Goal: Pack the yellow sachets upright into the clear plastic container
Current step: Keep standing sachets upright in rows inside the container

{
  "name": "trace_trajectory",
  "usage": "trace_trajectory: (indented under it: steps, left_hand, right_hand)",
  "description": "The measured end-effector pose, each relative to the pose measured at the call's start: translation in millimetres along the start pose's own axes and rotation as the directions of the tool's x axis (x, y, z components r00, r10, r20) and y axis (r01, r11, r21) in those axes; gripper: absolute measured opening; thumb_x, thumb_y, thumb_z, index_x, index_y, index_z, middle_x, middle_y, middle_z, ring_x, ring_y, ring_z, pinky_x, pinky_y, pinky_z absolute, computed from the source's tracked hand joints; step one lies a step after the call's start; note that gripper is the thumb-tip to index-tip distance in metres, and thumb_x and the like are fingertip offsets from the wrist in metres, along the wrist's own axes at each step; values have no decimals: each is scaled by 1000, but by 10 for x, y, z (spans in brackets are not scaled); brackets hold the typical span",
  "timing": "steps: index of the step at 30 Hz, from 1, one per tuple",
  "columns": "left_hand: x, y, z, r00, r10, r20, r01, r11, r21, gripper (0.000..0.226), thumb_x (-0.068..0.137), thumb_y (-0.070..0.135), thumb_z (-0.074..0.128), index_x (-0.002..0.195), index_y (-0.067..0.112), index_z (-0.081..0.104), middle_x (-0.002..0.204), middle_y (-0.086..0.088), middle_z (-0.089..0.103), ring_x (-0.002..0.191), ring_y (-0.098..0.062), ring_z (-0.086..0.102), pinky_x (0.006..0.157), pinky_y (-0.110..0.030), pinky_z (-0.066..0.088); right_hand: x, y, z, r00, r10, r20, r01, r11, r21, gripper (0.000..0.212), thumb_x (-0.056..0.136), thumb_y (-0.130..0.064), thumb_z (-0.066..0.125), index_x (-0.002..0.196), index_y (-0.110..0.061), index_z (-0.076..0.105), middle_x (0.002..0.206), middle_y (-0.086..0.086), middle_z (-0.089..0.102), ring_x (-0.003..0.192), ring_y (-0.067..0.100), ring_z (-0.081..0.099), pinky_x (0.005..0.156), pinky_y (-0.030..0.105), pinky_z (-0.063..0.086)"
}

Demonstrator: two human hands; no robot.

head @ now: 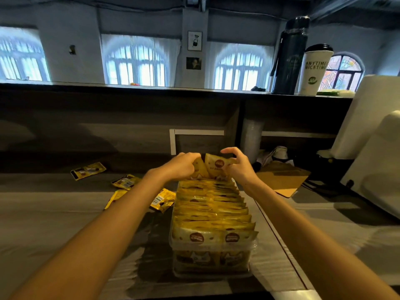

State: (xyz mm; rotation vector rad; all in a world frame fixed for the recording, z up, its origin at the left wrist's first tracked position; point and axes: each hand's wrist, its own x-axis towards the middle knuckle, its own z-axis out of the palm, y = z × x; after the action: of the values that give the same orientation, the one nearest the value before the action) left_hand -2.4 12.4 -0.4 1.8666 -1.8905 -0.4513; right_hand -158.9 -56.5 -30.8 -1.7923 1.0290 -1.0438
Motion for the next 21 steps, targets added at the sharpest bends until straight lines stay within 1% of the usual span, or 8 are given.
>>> trace_trajectory:
  steps: [2,4,9,12,14,16,18,21]
  left_hand:
    - [29,-32,37,999,-5,44,4,1000,13,44,93,-4,34,132,15,46,130,-13,51,118,-27,51,95,-39,47]
    - [72,-70,78,998,-14,69,11,999,46,39,94,-1,36,127,17,46,127,-13,51,114,-28,52,95,-42,48]
    - [129,-143,150,997,-35,70,34,999,21,22,95,6,42,116,12,46,110,-8,50,97,-17,50,80,-28,44]
    - [122,-205,148,1000,-10,4,10,999,36,19,94,14,49,110,8,58,113,-12,58,98,-21,55,83,-33,46]
    - [114,-236,137,1000,-3,9,3,999,40,22,95,18,47,109,8,62,112,-13,62,102,-24,58,86,-35,47]
    - [112,-254,126,998,-13,68,9,999,54,25,97,20,42,110,10,62,111,-11,62,103,-24,58,90,-37,46]
    - [127,-245,119,987,-32,156,11,991,132,27,100,23,36,106,12,60,103,-9,60,98,-22,55,91,-41,43]
    - [154,-163,94,963,-76,258,24,979,201,28,101,23,31,88,12,53,80,-3,47,78,-14,44,74,-29,37]
  right_hand:
    - [-15,42,-13,998,8,60,-4,997,-71,32,90,5,46,115,-11,59,112,10,56,109,22,55,81,31,54]
    - [-36,50,-27,993,42,112,-27,991,-127,26,94,-4,46,115,-7,61,117,15,60,114,26,56,93,35,50]
    - [-30,85,-48,977,75,197,-20,964,-266,29,96,-7,42,118,-2,60,120,17,59,106,20,53,88,28,43]
    - [-5,113,-65,972,77,222,-5,950,-312,28,96,-6,43,117,-1,60,120,19,60,114,27,55,93,32,45]
    - [16,101,-68,964,87,251,7,936,-351,27,96,-8,43,118,-2,59,120,18,60,116,28,55,95,34,45]
    - [33,82,-74,948,111,298,16,919,-394,28,97,-10,41,119,-3,58,121,17,59,116,28,54,95,33,43]
    - [51,79,-89,931,139,339,21,904,-428,29,99,-13,38,119,-3,57,121,17,58,117,28,53,95,32,42]
    - [55,81,-106,900,186,394,5,899,-437,32,100,-18,36,120,-5,56,113,10,56,116,24,51,97,32,38]
